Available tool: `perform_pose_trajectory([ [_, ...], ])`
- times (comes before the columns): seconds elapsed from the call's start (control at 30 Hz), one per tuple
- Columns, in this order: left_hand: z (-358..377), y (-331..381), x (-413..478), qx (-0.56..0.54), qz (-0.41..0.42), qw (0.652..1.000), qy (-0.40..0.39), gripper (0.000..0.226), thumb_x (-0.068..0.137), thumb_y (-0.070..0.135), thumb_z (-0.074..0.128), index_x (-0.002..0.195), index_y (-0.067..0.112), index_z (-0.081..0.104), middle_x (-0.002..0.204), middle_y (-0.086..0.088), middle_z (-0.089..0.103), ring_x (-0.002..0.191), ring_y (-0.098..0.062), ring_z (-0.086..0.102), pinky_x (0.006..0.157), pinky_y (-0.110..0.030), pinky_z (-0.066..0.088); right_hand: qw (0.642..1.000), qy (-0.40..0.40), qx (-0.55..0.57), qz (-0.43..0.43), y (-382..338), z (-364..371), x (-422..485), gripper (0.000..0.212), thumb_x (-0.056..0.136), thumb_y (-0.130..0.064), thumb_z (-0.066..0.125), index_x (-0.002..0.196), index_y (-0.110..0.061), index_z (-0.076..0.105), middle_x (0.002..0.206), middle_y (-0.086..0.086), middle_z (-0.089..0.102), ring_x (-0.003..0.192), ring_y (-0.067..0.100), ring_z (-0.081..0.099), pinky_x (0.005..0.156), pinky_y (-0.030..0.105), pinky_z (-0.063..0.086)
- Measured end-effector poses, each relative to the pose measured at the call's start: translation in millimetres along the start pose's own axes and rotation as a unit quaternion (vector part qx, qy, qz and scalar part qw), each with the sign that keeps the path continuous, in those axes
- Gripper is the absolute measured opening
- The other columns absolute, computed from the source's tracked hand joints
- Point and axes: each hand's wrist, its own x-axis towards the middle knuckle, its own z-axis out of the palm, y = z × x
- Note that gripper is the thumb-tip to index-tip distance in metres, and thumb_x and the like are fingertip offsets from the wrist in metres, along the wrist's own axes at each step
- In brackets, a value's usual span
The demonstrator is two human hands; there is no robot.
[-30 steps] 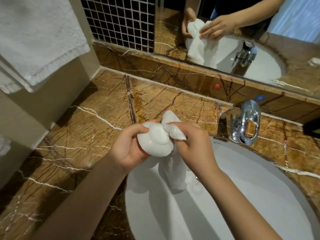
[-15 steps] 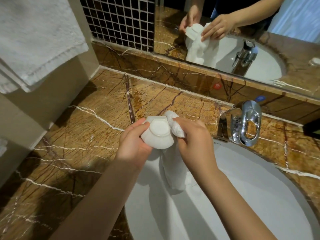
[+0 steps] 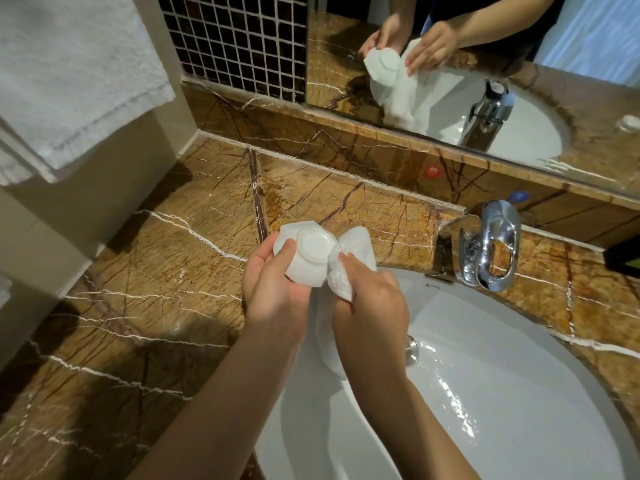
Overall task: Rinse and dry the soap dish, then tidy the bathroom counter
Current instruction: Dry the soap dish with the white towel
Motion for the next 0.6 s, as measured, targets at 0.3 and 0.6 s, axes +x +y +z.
perform_pose_trajectory([
  [0.3,-34,43,-7,0.185,0.162,0.965,-0.089,0.027,0.083,0.005,0.06,0.107,0.015,0.055,0.102,-0.006,0.071,0.093,-0.018,0.07,0.067,-0.023,0.055,0.85,-0.065,0.397,0.34,5,-42,39,0.02,0.084,0.001,0.061,0.098,-0.01,0.07,0.086,0.009,0.075,0.082,0.026,0.07,0.069,0.036,0.058],
  [0.6,-52,90,-58,0.502,0.501,0.683,-0.175,0.029,0.077,-0.006,0.062,0.097,0.014,0.056,0.094,0.013,0.058,0.085,0.002,0.06,0.067,-0.007,0.048,0.704,-0.125,0.662,0.225,-96,-85,113,0.009,0.09,-0.006,0.056,0.097,-0.006,0.062,0.076,0.008,0.076,0.078,0.021,0.073,0.073,0.041,0.06],
])
